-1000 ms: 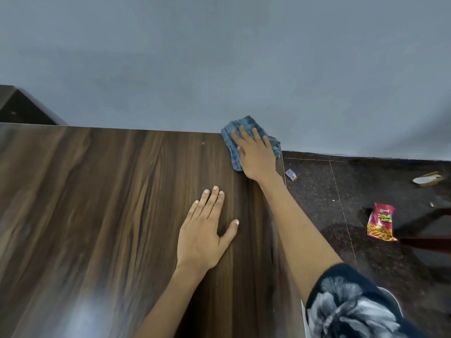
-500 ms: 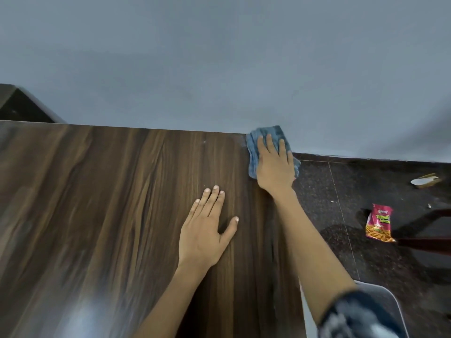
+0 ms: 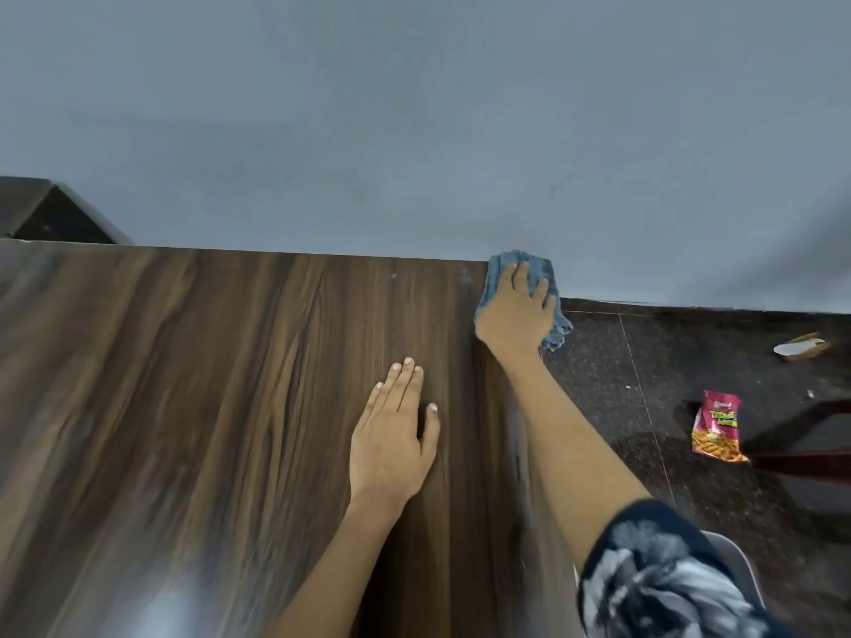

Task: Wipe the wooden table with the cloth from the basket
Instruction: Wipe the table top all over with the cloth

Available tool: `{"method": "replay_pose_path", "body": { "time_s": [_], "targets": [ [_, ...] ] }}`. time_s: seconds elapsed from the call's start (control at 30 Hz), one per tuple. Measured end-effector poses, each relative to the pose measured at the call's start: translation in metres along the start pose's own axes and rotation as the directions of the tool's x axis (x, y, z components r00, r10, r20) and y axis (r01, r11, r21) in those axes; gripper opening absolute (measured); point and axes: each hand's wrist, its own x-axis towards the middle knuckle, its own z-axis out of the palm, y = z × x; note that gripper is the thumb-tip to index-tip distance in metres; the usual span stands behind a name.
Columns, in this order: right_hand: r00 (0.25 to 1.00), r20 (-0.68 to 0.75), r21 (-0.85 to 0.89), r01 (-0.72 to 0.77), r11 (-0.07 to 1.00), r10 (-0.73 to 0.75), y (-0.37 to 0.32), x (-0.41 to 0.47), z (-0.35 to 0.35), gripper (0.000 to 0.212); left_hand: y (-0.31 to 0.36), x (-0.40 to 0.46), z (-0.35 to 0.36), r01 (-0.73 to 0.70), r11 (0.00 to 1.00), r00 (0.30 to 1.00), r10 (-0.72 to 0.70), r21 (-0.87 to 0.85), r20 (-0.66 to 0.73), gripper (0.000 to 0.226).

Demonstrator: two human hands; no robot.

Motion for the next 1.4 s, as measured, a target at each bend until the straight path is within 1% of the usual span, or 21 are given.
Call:
{"method": "replay_pose_path", "body": {
  "time_s": [0.07,0.13,0.2,0.23,0.33,0.4,0.53,0.6,0.67,0.7,0.73,0.83,0.87,0.9,0.93,1.0,1.07,1.13,1.23,1.3,1.4],
  "targets": [
    [0.999,-0.012,0.011,0.046,0.999,-0.045,-0.024,0.005,0.003,0.068,0.001,0.0,0.002,-0.001,1.0,1.0,0.002,0.024,-0.02,0.054],
    [0.979,-0.018,0.019,0.204,0.979,-0.204,-0.05,0.004,0.008,0.066,0.001,0.0,0.002,-0.008,0.999,1.0,0.009,0.034,-0.025,0.057],
    [0.917,0.009,-0.009,0.399,0.917,-0.399,-0.068,-0.005,0.011,0.067,0.0,-0.001,0.001,-0.019,0.999,1.0,0.019,0.033,-0.019,0.058],
    [0.883,0.032,-0.021,0.468,0.883,-0.467,-0.069,-0.011,0.011,0.068,0.0,-0.001,0.0,-0.025,0.999,1.0,0.025,0.033,-0.011,0.058],
    [0.818,0.034,-0.028,0.575,0.818,-0.574,-0.043,-0.035,0.011,0.067,0.0,-0.004,-0.004,-0.023,0.999,1.0,0.023,0.035,0.001,0.053],
    [0.819,0.028,-0.047,0.574,0.818,-0.573,-0.011,-0.054,0.014,0.066,0.001,-0.005,-0.006,-0.011,1.0,1.0,0.011,0.017,0.01,0.048],
    [0.908,0.045,-0.099,0.418,0.903,-0.416,0.043,-0.061,0.008,0.068,0.002,-0.012,-0.007,0.003,1.0,1.0,-0.003,0.004,0.004,0.046],
    [0.94,0.076,-0.053,0.337,0.94,-0.333,0.039,-0.052,0.004,0.066,0.002,-0.017,-0.007,0.014,1.0,1.0,-0.015,-0.002,-0.008,0.045],
    [0.956,0.051,-0.02,0.291,0.956,-0.29,0.021,-0.044,0.004,0.066,0.003,-0.022,-0.007,0.028,1.0,0.999,-0.028,-0.007,-0.016,0.045],
    [0.954,0.045,-0.018,0.297,0.955,-0.296,0.012,-0.044,0.006,0.066,0.003,-0.024,-0.007,0.033,0.999,0.999,-0.033,-0.01,-0.015,0.045],
    [0.939,0.051,-0.023,0.341,0.94,-0.34,0.005,-0.049,0.007,0.065,0.004,-0.028,-0.008,0.037,0.999,0.999,-0.037,-0.013,-0.014,0.045],
    [0.815,0.091,-0.048,0.578,0.815,-0.573,0.009,-0.093,0.013,0.066,0.003,-0.038,-0.009,0.031,0.999,0.999,-0.031,-0.023,-0.011,0.044],
    [0.781,0.093,-0.039,0.622,0.782,-0.617,0.019,-0.116,0.017,0.065,0.002,-0.042,-0.008,0.027,0.999,0.999,-0.028,-0.025,-0.016,0.044],
    [0.771,0.081,-0.021,0.635,0.772,-0.632,0.033,-0.14,0.021,0.063,0.001,-0.047,-0.009,0.025,0.999,0.999,-0.026,-0.026,-0.022,0.044],
    [0.779,0.06,-0.007,0.626,0.78,-0.625,0.048,-0.163,0.025,0.06,0.0,-0.051,-0.008,0.024,0.999,0.999,-0.024,-0.023,-0.028,0.043],
    [0.831,0.035,-0.003,0.556,0.831,-0.555,0.079,-0.194,0.031,0.058,-0.002,-0.06,-0.008,0.019,1.0,0.999,-0.019,-0.012,-0.033,0.046],
    [0.885,0.001,-0.029,0.466,0.884,-0.466,0.094,-0.191,0.025,0.06,-0.002,-0.066,-0.009,0.021,1.0,0.999,-0.021,-0.006,-0.031,0.047],
    [0.926,0.024,-0.01,0.377,0.926,-0.377,0.089,-0.169,0.017,0.059,-0.003,-0.07,-0.009,0.031,0.999,0.999,-0.032,-0.011,-0.027,0.041],
    [0.957,0.073,0.013,0.281,0.96,-0.281,0.063,-0.135,0.011,0.067,-0.002,-0.076,-0.01,0.051,0.999,0.998,-0.051,-0.013,-0.028,0.042],
    [0.943,0.056,-0.021,0.331,0.943,-0.329,0.048,-0.135,0.011,0.07,-0.002,-0.084,-0.011,0.056,0.998,0.998,-0.057,-0.012,-0.024,0.042],
    [0.872,0.047,-0.034,0.49,0.871,-0.488,0.044,-0.175,0.022,0.071,-0.004,-0.096,-0.013,0.04,0.999,0.999,-0.041,-0.017,-0.025,0.045]
  ]
}}
